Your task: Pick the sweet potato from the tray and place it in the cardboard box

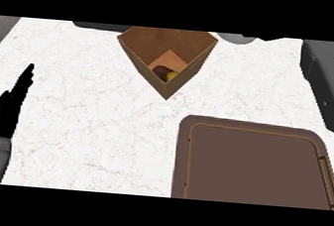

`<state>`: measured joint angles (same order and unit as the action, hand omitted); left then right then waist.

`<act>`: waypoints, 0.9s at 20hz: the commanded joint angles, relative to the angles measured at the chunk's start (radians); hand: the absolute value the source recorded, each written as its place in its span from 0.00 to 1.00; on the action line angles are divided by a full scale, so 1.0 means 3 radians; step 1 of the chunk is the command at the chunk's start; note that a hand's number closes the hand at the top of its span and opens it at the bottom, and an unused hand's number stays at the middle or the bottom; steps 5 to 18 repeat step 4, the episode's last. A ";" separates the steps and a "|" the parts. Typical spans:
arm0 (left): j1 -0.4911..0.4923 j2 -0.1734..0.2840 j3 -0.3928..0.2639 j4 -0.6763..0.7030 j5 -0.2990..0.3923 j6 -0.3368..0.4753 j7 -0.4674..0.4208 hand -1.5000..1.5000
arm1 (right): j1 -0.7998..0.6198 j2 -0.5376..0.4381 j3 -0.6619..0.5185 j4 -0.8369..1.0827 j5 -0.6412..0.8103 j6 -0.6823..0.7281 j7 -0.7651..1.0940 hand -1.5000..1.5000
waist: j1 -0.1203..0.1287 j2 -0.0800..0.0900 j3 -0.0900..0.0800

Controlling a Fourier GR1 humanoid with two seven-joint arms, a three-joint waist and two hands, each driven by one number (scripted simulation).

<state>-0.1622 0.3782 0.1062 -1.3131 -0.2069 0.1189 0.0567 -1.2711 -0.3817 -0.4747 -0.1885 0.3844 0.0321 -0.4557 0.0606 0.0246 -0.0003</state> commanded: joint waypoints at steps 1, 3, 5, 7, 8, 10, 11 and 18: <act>0.0083 0.0071 0.0037 -0.0146 0.0052 -0.0100 0.0056 0.50 | 0.0092 -0.0327 0.0018 0.0051 0.0026 0.0287 -0.0027 0.00 | 0.0019 0.0000 0.0008; 0.0081 -0.0001 0.0013 -0.0002 -0.0017 -0.0006 -0.0094 0.50 | 0.0076 -0.0440 0.0094 0.0067 0.0101 0.0453 -0.0036 0.00 | 0.0022 0.0018 0.0006; 0.0062 -0.0135 -0.0044 -0.0098 -0.0066 0.0121 0.0051 0.50 | 0.0213 -0.0520 0.0115 0.0053 0.0107 0.0618 -0.0156 0.00 | -0.0036 -0.0009 0.0007; 0.0062 -0.0135 -0.0044 -0.0098 -0.0066 0.0121 0.0051 0.50 | 0.0213 -0.0520 0.0115 0.0053 0.0107 0.0618 -0.0156 0.00 | -0.0036 -0.0009 0.0007; 0.0062 -0.0135 -0.0044 -0.0098 -0.0066 0.0121 0.0051 0.50 | 0.0213 -0.0520 0.0115 0.0053 0.0107 0.0618 -0.0156 0.00 | -0.0036 -0.0009 0.0007; 0.0062 -0.0135 -0.0044 -0.0098 -0.0066 0.0121 0.0051 0.50 | 0.0213 -0.0520 0.0115 0.0053 0.0107 0.0618 -0.0156 0.00 | -0.0036 -0.0009 0.0007; 0.0062 -0.0135 -0.0044 -0.0098 -0.0066 0.0121 0.0051 0.50 | 0.0213 -0.0520 0.0115 0.0053 0.0107 0.0618 -0.0156 0.00 | -0.0036 -0.0009 0.0007; 0.0062 -0.0135 -0.0044 -0.0098 -0.0066 0.0121 0.0051 0.50 | 0.0213 -0.0520 0.0115 0.0053 0.0107 0.0618 -0.0156 0.00 | -0.0036 -0.0009 0.0007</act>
